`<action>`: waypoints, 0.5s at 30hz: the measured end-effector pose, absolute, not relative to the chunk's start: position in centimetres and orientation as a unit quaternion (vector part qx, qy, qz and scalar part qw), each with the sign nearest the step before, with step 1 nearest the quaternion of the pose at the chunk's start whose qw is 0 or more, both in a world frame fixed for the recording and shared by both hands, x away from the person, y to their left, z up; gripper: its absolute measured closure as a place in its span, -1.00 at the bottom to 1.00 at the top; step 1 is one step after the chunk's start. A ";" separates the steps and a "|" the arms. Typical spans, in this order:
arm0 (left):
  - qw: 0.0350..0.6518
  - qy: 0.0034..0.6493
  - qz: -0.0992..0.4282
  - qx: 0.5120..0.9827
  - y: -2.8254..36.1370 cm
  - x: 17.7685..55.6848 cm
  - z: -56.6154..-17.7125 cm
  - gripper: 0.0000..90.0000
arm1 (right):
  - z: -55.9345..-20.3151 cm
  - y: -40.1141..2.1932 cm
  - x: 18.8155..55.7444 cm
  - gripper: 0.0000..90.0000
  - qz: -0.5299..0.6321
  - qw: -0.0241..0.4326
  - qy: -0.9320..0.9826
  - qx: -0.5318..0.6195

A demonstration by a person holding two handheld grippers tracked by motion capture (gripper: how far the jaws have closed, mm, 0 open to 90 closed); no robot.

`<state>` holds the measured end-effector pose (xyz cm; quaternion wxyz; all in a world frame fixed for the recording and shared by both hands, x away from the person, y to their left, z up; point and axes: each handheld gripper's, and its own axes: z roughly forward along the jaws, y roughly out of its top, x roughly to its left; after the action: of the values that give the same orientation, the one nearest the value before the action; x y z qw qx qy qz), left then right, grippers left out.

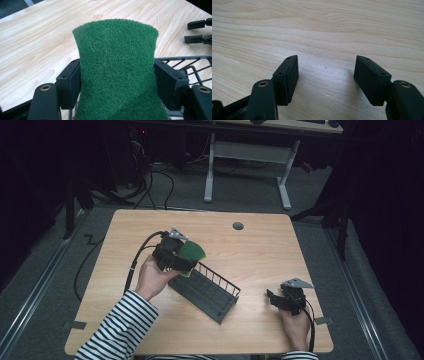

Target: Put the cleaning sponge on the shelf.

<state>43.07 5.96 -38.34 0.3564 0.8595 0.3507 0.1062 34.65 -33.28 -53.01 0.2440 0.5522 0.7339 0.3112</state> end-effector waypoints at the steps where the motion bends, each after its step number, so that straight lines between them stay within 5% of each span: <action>1: 0.355 0.350 0.104 0.861 5.7 43.1 -38.5 -0.32 | -53.0 -33.3 34.6 -0.18 0.311 0.244 0.734 0.552; 15: 0.335 0.344 0.104 0.871 3.5 43.7 -40.6 -0.33 | -53.0 -33.3 34.7 -0.19 0.311 0.244 0.734 0.552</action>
<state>43.74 3.54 -40.60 0.3348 0.8710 0.3441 0.1045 34.65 -33.29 -53.01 0.2439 0.5517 0.7343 0.3115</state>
